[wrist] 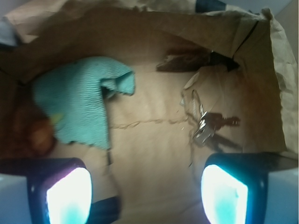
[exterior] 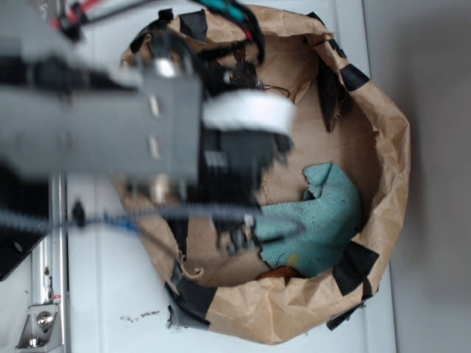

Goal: Grab the silver keys.

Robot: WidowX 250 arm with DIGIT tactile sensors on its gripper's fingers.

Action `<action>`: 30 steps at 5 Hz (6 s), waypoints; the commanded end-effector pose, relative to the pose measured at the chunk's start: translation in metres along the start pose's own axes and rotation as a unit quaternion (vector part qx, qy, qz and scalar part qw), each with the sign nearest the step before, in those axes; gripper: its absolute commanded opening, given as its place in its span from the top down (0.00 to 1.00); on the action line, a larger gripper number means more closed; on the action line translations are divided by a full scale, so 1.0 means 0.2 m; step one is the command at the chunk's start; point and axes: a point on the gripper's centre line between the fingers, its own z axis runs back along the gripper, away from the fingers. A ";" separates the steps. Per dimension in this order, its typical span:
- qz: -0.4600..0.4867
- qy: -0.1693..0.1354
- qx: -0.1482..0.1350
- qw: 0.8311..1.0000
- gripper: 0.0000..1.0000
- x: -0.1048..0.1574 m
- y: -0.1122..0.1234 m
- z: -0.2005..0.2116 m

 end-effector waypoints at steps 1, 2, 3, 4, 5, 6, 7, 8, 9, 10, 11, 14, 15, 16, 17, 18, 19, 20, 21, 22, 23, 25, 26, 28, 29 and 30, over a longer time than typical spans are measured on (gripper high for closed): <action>-0.012 -0.057 0.064 0.996 0.00 0.03 0.07 -0.15; -0.012 -0.057 0.064 0.996 0.00 0.03 0.07 -0.15; -0.012 -0.057 0.064 0.996 0.00 0.03 0.07 -0.15; -0.012 -0.057 0.064 0.996 0.00 0.03 0.07 -0.15; -0.012 -0.057 0.064 0.996 0.00 0.03 0.07 -0.15; -0.012 -0.057 0.064 0.996 0.00 0.03 0.07 -0.15; -0.057 -0.069 0.031 0.995 0.00 0.10 0.06 -0.27; -0.065 -0.048 0.014 0.997 0.00 0.16 0.07 -0.31; -0.068 -0.053 0.016 0.996 0.00 0.17 0.11 -0.32; -0.095 -0.023 0.005 0.995 0.00 0.16 0.16 -0.27; -0.104 -0.024 0.024 0.994 0.00 0.12 0.17 -0.29; -0.091 -0.037 0.067 0.993 0.00 0.12 0.08 -0.45; -0.071 -0.038 0.073 0.994 0.00 0.17 0.05 -0.47; -0.059 -0.029 0.070 0.995 1.00 0.17 0.06 -0.48; -0.059 -0.030 0.068 0.995 1.00 0.16 0.07 -0.46; -0.057 -0.030 0.072 0.995 1.00 0.16 0.07 -0.46; -0.047 -0.030 0.074 0.996 1.00 0.18 0.06 -0.46; -0.043 -0.030 0.078 0.996 1.00 0.19 0.05 -0.46; -0.038 -0.031 0.082 0.995 1.00 0.20 0.04 -0.47; -0.034 -0.015 0.078 0.996 1.00 0.20 0.03 -0.41; -0.059 0.072 0.035 0.995 1.00 0.06 0.00 -0.13; -0.079 0.102 -0.070 0.989 1.00 0.11 0.01 0.26; -0.061 0.102 -0.039 0.992 1.00 0.15 -0.05 0.17; -0.048 0.092 -0.041 0.994 1.00 0.16 -0.08 0.14; -0.046 0.076 -0.030 0.996 1.00 0.14 -0.09 0.12; -0.046 0.058 -0.013 0.997 1.00 0.12 -0.11 0.09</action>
